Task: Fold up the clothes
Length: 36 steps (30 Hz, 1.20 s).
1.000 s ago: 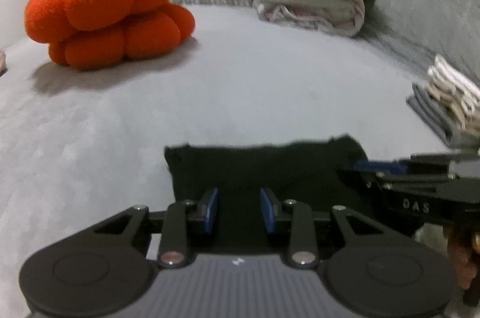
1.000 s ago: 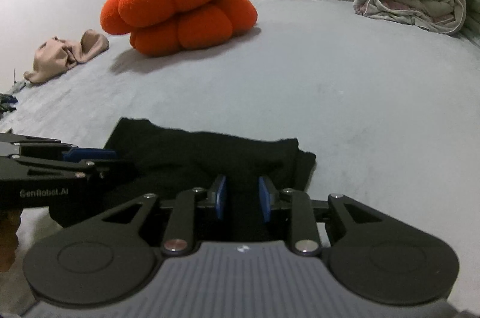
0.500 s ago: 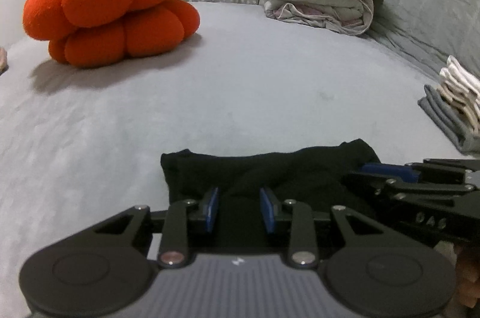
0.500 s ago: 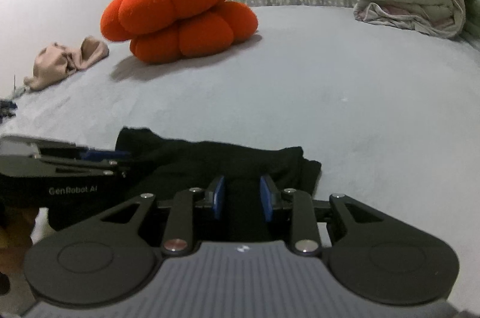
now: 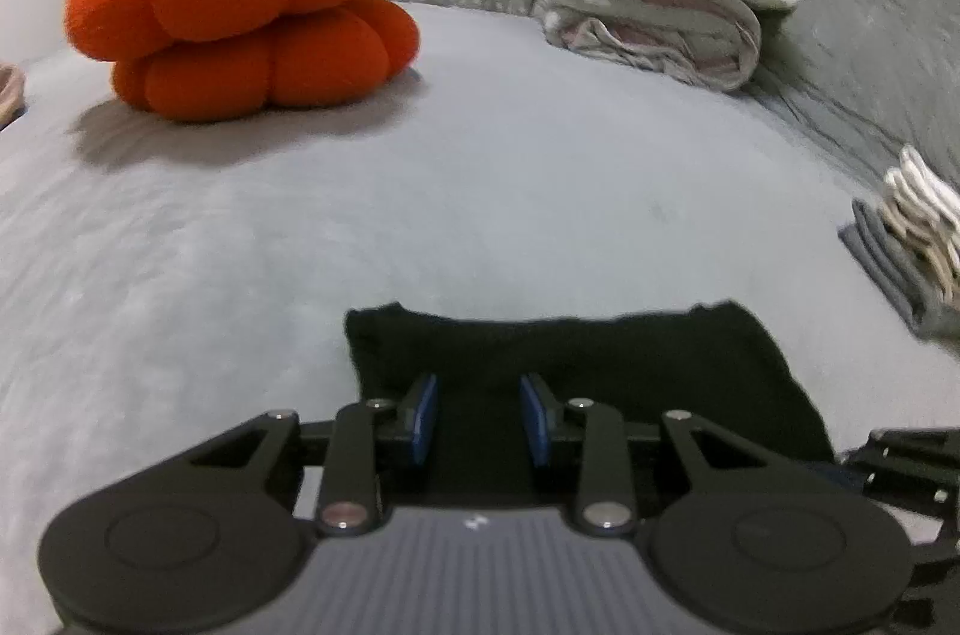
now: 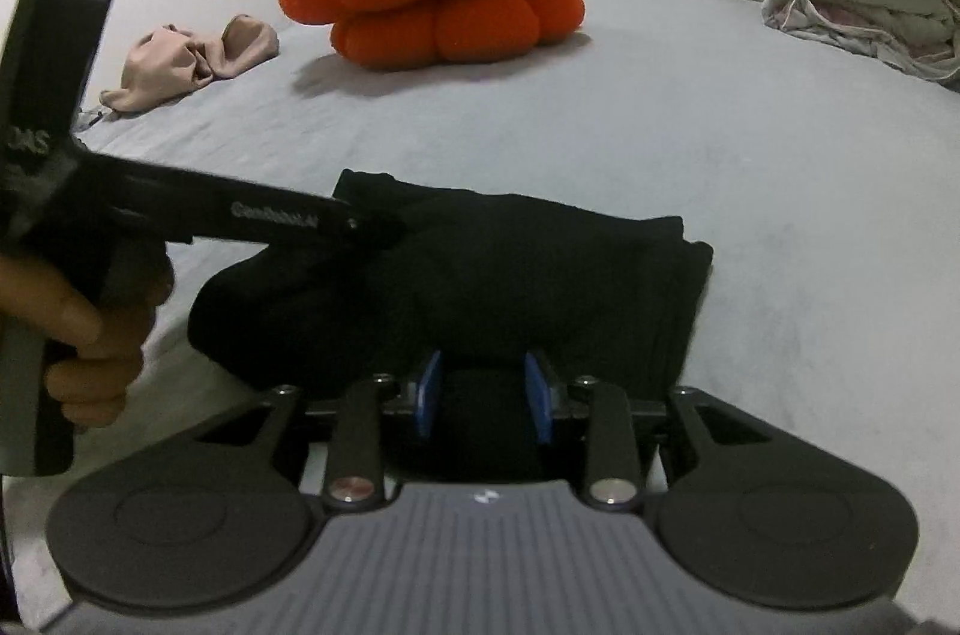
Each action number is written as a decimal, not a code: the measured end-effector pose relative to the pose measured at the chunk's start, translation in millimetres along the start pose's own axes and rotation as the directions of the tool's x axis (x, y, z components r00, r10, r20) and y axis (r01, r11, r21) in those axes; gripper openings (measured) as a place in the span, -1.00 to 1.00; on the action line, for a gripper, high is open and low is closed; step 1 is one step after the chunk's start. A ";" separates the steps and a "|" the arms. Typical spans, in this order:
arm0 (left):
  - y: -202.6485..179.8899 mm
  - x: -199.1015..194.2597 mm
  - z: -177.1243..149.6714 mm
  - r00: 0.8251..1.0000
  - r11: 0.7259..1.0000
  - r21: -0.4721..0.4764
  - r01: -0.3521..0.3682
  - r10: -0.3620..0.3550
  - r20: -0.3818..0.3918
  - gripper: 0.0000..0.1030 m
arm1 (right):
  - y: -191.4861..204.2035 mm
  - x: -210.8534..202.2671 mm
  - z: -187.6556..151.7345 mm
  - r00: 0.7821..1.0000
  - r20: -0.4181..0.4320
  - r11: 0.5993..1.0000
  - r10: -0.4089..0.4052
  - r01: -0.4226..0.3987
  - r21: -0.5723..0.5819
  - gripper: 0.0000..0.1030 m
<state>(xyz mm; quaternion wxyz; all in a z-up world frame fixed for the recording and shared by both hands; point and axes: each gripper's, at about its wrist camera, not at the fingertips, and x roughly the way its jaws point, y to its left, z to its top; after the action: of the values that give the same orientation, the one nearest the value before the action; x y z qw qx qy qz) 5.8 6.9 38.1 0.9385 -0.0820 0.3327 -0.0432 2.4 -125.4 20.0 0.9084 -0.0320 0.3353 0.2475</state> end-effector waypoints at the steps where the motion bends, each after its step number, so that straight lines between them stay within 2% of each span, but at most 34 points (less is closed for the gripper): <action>1: 1.1 -5.7 0.6 1.000 1.000 -0.013 0.010 -0.010 0.007 -0.37 | -0.2 -0.1 -0.3 1.000 0.001 1.000 0.000 0.000 -0.001 -0.34; 4: 4.5 -22.8 2.5 0.999 0.998 -0.053 0.041 -0.039 0.030 -0.39 | -0.9 -0.5 -1.1 1.000 0.003 1.000 -0.003 0.003 -0.004 -0.34; 5: 1.7 -31.2 -0.3 0.997 0.997 -0.041 0.066 -0.064 0.045 -0.39 | -0.3 -0.3 -0.7 1.000 0.002 1.000 -0.005 0.005 -0.006 -0.33; 7: -10.4 -43.7 -13.0 0.992 0.994 0.034 0.106 -0.108 0.067 -0.41 | 0.9 -0.1 -0.1 1.000 0.000 1.000 -0.009 0.009 -0.010 -0.32; 8: -16.9 -46.5 -20.3 0.989 0.990 0.069 0.127 -0.131 0.061 -0.55 | 0.6 -0.9 -0.9 1.000 0.000 1.000 -0.009 0.009 -0.009 -0.32; 10: -27.8 -41.7 -35.4 0.989 0.983 0.104 0.150 -0.151 0.002 -0.62 | -0.1 -2.5 -2.2 1.000 0.001 1.000 -0.010 0.010 -0.009 -0.31; 13: -31.5 -30.7 -48.4 0.993 0.985 0.127 0.118 -0.114 -0.038 -0.62 | -1.4 -3.0 -1.7 1.000 0.000 1.000 -0.003 0.003 -0.010 -0.31; 18: -17.4 -23.0 -46.6 0.990 0.991 0.040 0.130 -0.127 -0.063 -0.64 | -0.2 -5.4 0.2 1.000 0.008 1.000 -0.001 0.002 -0.024 -0.31; 22: -25.4 -25.1 -51.4 0.994 0.990 0.098 0.098 -0.094 -0.046 -0.64 | 3.9 -22.6 2.9 0.999 0.036 0.999 -0.013 0.014 -0.037 -0.30; 24: -26.6 -25.0 -52.0 0.995 0.990 0.107 0.095 -0.091 -0.042 -0.64 | 4.7 -29.5 3.7 1.000 0.019 0.999 0.019 -0.019 -0.032 -0.33; 26: -25.2 -24.8 -50.5 0.994 0.990 0.100 0.099 -0.094 -0.046 -0.64 | 6.9 -26.6 1.9 0.999 -0.026 0.999 0.031 -0.032 -0.036 -0.37; 28: -24.9 -25.8 -50.0 0.994 0.990 0.101 0.100 -0.095 -0.048 -0.64 | 9.2 -13.5 -4.8 0.997 -0.076 0.998 0.003 -0.008 -0.055 -0.38; 32: -26.5 -35.2 -46.9 0.996 0.989 0.113 0.091 -0.088 -0.035 -0.63 | 7.5 -8.6 -5.9 0.997 -0.073 0.999 0.010 -0.014 -0.050 -0.38; 36: -27.2 -46.1 -53.4 0.997 0.983 0.166 0.073 -0.071 -0.018 -0.63 | 6.2 -10.3 -5.7 0.997 -0.071 0.999 0.017 -0.020 -0.049 -0.40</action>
<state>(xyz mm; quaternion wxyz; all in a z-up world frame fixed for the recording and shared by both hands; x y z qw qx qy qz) -64.3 -20.2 30.7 0.9378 -0.0150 0.3306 -0.1054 -10.6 -125.7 22.6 0.8926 -0.0602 0.3613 0.2629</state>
